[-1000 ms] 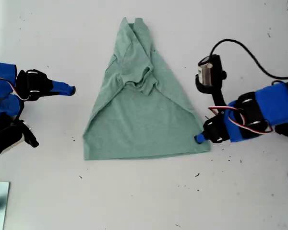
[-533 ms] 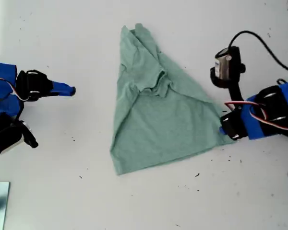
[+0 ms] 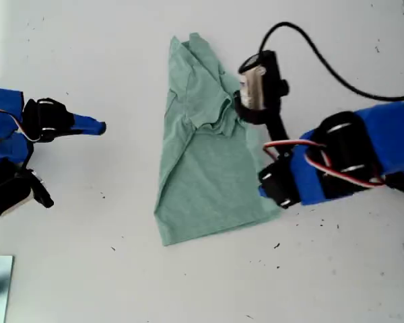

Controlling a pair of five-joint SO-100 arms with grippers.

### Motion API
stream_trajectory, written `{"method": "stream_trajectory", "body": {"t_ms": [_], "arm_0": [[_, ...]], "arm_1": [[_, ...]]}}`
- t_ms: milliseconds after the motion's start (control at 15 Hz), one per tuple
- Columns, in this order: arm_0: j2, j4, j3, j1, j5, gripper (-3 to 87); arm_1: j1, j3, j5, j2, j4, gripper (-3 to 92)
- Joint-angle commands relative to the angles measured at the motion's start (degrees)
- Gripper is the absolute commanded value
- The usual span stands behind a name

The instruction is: Fold t shirt

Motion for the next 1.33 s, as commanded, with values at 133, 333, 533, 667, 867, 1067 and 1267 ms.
{"method": "stream_trajectory", "body": {"t_ms": [133,333,533,667,867,1067,1267], "arm_0": [[0.3,0.1,0.6,1.5,-0.2,-0.2],[0.3,0.1,0.6,1.3,0.0,-0.2],[0.3,0.1,0.6,1.3,0.1,-0.2],[0.5,0.1,0.6,1.3,0.1,-0.2],[0.6,0.1,0.7,1.2,0.1,-0.2],[0.6,0.1,0.7,1.4,0.1,-0.2],[3.4,1.1,0.9,2.9,0.1,3.6]], "arm_1": [[0.2,9.4,1.9,-5.3,-20.5,1.6],[-3.6,13.1,4.7,-2.7,-20.7,18.9],[-7.4,9.1,5.0,9.9,-8.6,24.9],[-6.2,5.0,2.5,18.5,0.7,23.1],[3.6,34.9,0.2,43.4,-1.2,18.2],[14.7,76.6,-4.1,75.7,-6.2,4.6],[17.8,88.7,-7.6,76.8,-16.7,2.5]]}}
